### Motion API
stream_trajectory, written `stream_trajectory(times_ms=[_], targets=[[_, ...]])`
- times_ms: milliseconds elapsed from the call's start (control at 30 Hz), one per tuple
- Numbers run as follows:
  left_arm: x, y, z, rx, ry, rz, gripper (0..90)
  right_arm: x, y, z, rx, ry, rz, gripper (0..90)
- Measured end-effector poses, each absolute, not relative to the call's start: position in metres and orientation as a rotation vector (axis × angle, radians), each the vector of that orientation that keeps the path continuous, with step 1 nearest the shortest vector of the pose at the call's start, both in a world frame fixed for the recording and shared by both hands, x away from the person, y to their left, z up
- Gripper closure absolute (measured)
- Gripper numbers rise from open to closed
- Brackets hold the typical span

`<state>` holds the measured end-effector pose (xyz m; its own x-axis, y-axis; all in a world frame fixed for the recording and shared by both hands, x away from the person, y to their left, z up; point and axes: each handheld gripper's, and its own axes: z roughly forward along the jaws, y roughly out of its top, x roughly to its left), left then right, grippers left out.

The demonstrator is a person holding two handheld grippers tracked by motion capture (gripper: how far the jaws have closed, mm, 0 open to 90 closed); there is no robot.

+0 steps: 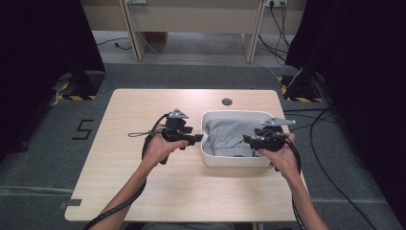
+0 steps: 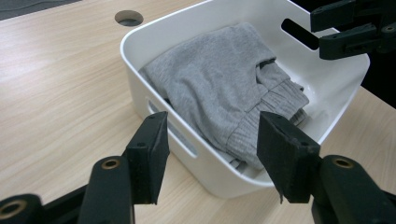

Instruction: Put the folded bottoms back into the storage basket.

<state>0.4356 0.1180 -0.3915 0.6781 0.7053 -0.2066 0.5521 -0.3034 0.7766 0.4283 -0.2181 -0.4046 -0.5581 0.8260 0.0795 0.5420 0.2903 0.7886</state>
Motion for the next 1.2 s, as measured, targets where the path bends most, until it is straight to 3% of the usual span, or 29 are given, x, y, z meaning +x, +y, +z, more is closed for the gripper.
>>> stream_trajectory(times_ms=[467,1200], targets=[[0.407,0.154,-0.408,1.95,0.999,0.231,34.3,0.408,-0.216,-0.405,1.205,2.21,1.176,38.2],[0.375,0.185,-0.431,1.932,1.025,0.255,33.4,0.376,-0.204,-0.408,1.134,2.222,1.21,37.3]])
